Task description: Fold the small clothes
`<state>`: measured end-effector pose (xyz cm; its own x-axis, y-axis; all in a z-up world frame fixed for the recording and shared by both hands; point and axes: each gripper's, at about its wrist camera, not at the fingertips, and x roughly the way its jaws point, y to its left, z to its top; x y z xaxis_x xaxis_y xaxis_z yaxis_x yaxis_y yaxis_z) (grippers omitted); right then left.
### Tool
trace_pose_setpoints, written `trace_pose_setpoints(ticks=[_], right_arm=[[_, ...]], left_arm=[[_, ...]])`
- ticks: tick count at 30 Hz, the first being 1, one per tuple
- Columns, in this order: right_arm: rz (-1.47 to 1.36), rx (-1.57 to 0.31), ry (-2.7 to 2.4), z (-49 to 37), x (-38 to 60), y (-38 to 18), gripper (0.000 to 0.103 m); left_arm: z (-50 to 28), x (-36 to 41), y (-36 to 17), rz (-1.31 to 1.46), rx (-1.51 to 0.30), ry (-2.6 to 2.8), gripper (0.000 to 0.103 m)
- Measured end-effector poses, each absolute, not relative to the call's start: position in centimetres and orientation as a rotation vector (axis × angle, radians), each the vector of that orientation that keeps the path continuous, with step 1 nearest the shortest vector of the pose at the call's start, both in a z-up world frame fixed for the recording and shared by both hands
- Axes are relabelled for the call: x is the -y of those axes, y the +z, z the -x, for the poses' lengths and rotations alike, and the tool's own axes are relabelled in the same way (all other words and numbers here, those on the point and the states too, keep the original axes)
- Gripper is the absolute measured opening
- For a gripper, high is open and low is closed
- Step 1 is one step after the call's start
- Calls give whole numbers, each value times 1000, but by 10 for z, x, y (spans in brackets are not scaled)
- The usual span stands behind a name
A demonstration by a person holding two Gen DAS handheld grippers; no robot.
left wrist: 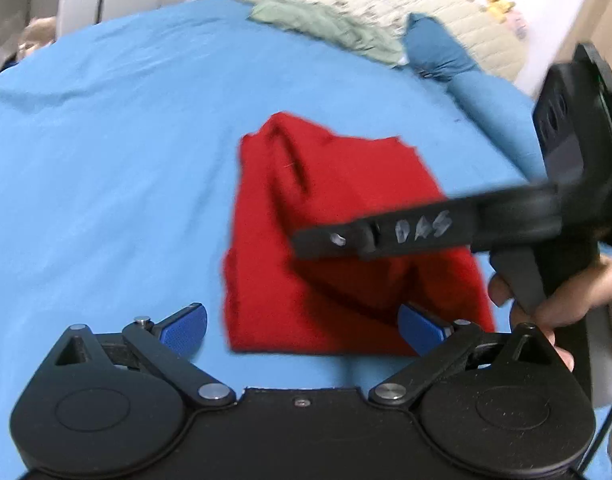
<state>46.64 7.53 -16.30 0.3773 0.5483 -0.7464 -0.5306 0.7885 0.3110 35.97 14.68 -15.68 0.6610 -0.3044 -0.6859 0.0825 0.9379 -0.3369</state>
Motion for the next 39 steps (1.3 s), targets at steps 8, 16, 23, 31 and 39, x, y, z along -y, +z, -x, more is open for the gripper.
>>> trace_pose_setpoints(ticks=[8,16,23,31,39], right_arm=[[-88,-681,544,-413,2,-112,101],[-104,-686,383,-337,36,-186,101],[-73,-688,290,-321,31,-233,101],[-78,-627,145,-337,30,-240,101],[-32,-623,159,-334,27,-245,101]], left_arm=[[-363,-145,-166,402,-777,-268,90],[-381,-145,-165,512,-804,-262,63],[-393,-151,-181,521,-853,-208,34],[-378,-179,-180,590,-878,-167,26],[-373,-155,-164,439,-854,-220,21]])
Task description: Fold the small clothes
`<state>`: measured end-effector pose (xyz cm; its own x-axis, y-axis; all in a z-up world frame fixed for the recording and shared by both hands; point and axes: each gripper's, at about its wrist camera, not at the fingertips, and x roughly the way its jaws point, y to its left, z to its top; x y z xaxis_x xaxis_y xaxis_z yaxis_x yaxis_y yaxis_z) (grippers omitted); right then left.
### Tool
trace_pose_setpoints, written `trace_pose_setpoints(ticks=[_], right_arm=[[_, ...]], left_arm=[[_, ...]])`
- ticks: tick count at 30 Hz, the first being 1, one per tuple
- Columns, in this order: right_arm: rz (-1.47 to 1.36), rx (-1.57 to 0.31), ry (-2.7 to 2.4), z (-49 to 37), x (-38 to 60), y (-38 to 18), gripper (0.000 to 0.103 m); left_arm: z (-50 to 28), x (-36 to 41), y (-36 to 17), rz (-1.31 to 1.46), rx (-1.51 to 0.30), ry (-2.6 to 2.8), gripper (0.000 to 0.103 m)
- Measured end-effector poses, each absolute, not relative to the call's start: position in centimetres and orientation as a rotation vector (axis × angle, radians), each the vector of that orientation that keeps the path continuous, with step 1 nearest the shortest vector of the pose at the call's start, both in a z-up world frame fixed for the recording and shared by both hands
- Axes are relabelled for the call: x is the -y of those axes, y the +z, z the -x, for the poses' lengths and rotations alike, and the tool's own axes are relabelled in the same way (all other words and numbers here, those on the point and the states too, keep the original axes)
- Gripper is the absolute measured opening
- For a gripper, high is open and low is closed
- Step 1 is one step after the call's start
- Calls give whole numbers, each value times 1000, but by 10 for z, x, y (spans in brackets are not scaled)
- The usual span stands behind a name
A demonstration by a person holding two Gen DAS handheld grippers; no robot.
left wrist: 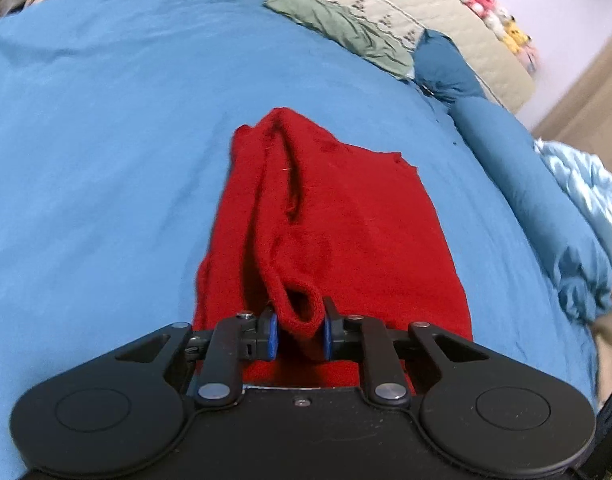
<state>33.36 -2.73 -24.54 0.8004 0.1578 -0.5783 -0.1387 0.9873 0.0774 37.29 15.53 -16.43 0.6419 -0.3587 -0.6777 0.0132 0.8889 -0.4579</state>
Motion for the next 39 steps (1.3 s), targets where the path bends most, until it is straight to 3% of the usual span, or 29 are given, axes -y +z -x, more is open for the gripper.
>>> trace_pose_setpoints(ticks=[3,4,10,15,23,39], right_arm=[[8,-625,165,-334,21,-245,101],[9,-627,166,-334,20,-245,101],[-2,-618,181,-332,20,-240,101],[20,-633,191,-332,20,-243,101],[38,-632,169,-331,21,-245,101],[-15,-718,143,-335,69,-237,102]], left_arm=[[-379,-146,-164,379,-848,-221,19],[-381,-143,-164,362,-846,-221,8],[-361,-166,-129,373,-675,-194,7],[-351,-177,-171,378,-824,-129,7],[-354,-183,-176,439,-765,-152,22],[-348,-156,-177,193,-784,-152,26]])
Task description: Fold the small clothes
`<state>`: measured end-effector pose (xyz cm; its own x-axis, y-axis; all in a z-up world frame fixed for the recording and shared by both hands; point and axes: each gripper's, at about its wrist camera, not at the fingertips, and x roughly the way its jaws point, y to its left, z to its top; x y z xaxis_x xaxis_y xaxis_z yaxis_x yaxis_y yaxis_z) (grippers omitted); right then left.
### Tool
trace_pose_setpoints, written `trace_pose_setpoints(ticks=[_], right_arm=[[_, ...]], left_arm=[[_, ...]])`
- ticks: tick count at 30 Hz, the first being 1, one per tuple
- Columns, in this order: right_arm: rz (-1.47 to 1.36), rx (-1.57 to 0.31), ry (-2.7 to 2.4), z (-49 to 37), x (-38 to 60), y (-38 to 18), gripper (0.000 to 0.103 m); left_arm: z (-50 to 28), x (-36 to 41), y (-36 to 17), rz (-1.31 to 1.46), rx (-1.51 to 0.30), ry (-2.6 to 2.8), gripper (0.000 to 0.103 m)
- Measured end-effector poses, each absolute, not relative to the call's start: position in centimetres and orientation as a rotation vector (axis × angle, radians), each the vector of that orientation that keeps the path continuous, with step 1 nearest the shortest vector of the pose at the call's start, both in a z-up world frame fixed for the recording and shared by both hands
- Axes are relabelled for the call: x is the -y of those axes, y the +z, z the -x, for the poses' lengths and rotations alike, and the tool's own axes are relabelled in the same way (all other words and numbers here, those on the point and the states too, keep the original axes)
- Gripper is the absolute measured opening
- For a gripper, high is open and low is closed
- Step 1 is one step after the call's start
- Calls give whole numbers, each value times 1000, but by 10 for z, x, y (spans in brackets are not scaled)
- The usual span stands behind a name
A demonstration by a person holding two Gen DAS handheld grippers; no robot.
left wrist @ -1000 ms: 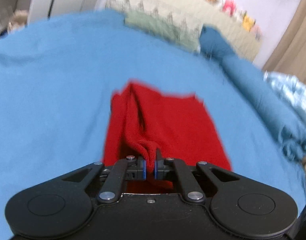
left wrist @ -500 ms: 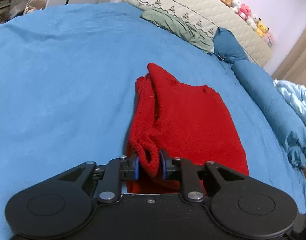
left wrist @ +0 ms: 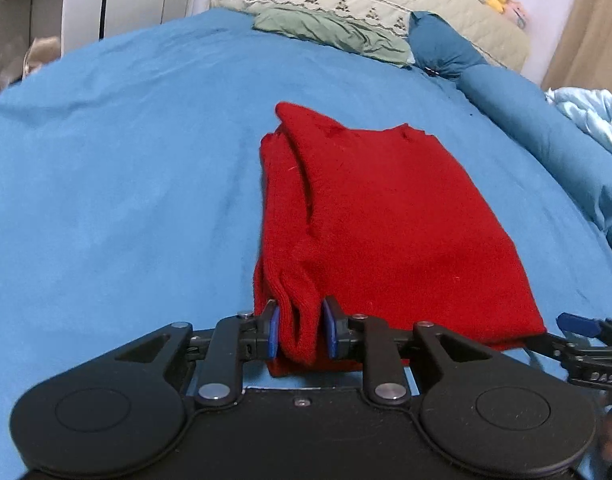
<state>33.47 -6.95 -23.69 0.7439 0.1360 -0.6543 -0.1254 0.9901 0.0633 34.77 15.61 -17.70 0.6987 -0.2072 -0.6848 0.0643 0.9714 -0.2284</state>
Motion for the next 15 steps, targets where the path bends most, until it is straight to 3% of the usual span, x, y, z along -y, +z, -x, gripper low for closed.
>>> trace_pose_setpoints(ticks=[1,3,5,6,10,15], right_arm=[[-16,-727,166,-332,72,-231,102],[-26,-723,212,-326,78,-213,103],[-47,-717,271,-326,86,-192,103],[-57,-721,300,-331,89,-179,103],[-96,-805,371,-374,88,-146,103],[-291,-902,381,-442,84,-159,103]], left_arm=[[-345,-159,-171,200,-777,-150,30],[-337,-165,-152,216,-722,-146,54],[-335,-170,-131,207,-651,-138,92],[-339,-172,-121,196,-630,-139,99],[-387,-183,-112,219,-690,-159,103],[-446,-197,-148,372,-854,-237,102]])
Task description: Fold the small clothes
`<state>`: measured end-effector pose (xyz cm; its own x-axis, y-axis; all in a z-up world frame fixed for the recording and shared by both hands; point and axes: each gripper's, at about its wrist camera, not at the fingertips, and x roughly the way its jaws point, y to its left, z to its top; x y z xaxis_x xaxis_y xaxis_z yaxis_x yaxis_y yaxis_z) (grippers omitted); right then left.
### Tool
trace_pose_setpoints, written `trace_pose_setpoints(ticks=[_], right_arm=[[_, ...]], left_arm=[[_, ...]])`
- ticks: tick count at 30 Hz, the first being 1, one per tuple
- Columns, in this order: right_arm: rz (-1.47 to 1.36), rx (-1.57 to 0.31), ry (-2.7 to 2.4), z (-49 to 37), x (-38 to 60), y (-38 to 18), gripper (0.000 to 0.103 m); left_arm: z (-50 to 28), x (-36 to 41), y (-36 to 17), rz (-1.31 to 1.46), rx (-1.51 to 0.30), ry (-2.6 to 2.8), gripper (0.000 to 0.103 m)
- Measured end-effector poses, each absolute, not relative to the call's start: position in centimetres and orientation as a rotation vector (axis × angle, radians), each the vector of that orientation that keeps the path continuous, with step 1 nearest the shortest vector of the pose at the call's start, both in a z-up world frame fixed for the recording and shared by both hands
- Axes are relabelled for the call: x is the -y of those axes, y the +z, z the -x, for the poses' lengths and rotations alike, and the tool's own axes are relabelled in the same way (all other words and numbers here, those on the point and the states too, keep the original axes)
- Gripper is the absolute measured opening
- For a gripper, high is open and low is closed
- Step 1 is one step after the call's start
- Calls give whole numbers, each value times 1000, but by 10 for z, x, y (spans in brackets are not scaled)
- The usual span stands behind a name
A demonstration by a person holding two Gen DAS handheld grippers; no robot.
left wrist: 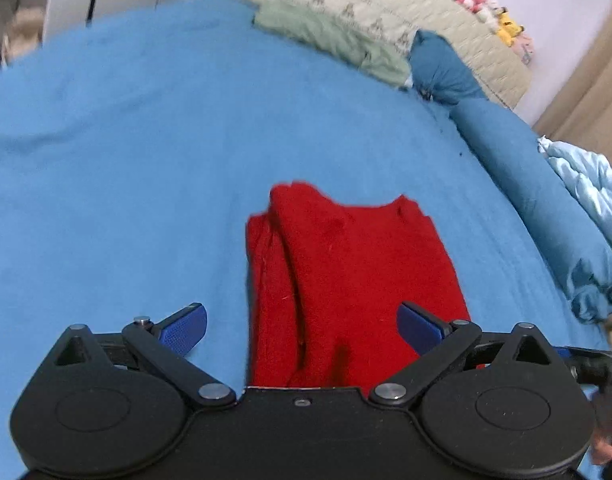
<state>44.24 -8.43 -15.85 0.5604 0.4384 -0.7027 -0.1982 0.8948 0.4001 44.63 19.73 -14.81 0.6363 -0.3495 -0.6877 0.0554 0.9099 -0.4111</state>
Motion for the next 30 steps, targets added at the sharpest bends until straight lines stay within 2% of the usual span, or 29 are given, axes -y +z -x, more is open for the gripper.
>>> trace_pose_setpoints(ticks=[5,9,10,11,12,13,14,15,16,23,30], right_arm=[[-415,-910,349,-481,80,-183,103],[-396,-951,364,-495,64,-200,103],[-388,-961,366,-497,60,-205,99],[-389,-973,368,-499,56,-209,92],[-392,-976,374,-497,54,-213,76],[-393,-971,379,-496,52,-214,68],[-384,-954,371,-494,50,-212,63],[-378,-937,369,-493,49,-209,49],[-381,-922,371,-491,49,-205,42],[-420,-819,391,-454,69,-153,39],[-366,-774,391,-348,119,-97,39]], left_arm=[[-461,-189,-172,340,-911,-296,94],[-472,-186,-187,365,-935,-305,88],[-473,-186,-188,371,-926,-307,87],[-474,-186,-188,378,-921,-307,74],[-477,-186,-188,394,-928,-315,62],[-478,-188,-189,422,-944,-330,47],[-479,-189,-188,441,-956,-325,41],[-478,-189,-185,443,-957,-321,36],[-476,-188,-179,435,-947,-326,33],[-441,-163,-132,351,-870,-370,28],[-350,-118,-90,316,-820,-463,28]])
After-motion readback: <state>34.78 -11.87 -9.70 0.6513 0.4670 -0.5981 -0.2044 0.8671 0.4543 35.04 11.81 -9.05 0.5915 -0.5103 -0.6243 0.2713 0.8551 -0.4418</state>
